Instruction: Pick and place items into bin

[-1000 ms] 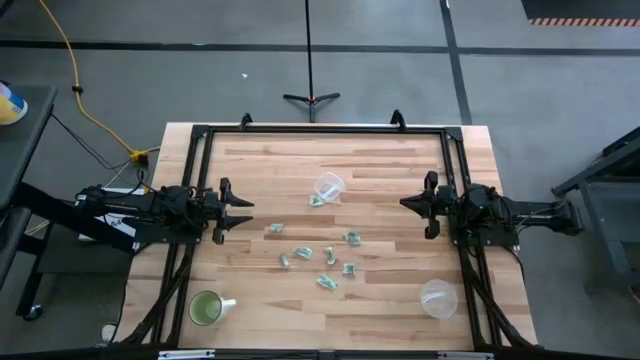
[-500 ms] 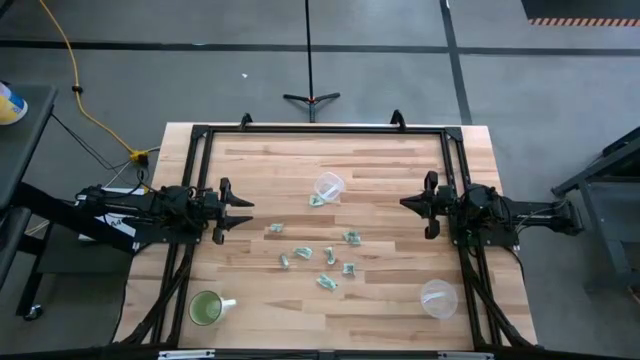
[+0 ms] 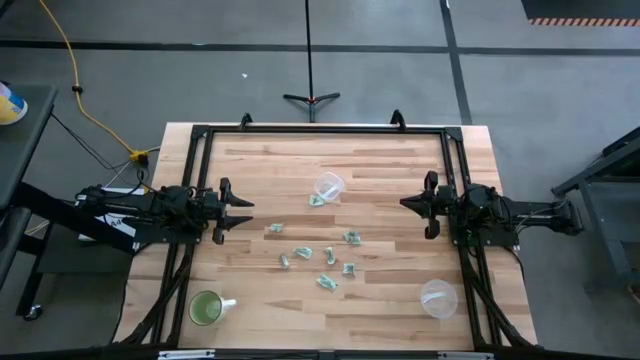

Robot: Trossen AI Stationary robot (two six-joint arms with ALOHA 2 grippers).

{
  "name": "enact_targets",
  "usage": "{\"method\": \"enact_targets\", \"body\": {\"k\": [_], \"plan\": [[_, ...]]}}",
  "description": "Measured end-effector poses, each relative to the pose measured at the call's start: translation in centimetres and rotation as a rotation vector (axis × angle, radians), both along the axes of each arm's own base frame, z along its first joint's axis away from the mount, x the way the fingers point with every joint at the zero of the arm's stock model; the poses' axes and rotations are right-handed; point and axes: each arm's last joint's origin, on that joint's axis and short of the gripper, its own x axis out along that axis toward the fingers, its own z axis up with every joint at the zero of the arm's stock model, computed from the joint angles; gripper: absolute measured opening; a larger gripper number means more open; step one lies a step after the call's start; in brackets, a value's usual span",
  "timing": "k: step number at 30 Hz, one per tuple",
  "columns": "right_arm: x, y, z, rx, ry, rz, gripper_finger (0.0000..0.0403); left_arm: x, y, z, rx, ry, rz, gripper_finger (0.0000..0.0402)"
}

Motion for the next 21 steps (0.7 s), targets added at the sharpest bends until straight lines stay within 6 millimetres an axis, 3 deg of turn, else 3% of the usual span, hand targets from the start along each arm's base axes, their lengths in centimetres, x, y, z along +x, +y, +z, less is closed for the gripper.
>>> {"method": "enact_targets", "body": {"k": [21], "plan": [[0.0,0.0,0.01,0.0,0.0,0.0,0.0012,0.0,0.0,0.0,0.0,0.0,0.0,0.0211]]}}
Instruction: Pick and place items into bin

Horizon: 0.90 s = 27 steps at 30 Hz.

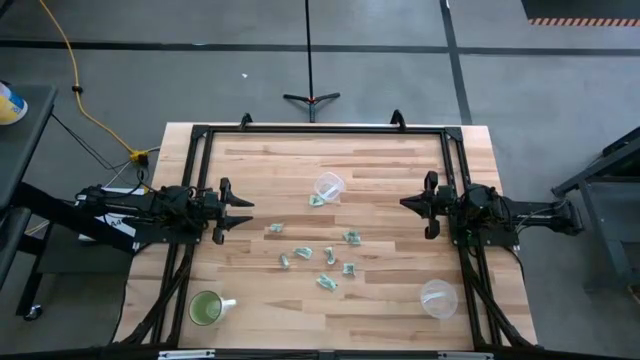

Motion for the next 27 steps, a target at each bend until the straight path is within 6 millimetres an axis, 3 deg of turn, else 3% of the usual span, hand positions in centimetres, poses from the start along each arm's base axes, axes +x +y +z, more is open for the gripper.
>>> {"method": "enact_targets", "body": {"k": [15,27], "plan": [[0.0,0.0,0.0,0.001,-0.002,0.0,0.0012,0.0,0.0,0.0,0.0,0.0,0.0,0.0211],[-0.1,0.0,1.2,0.25,-0.145,-0.003,0.0012,0.0,0.0,0.0,0.0,0.0,0.001,0.0211]]}}
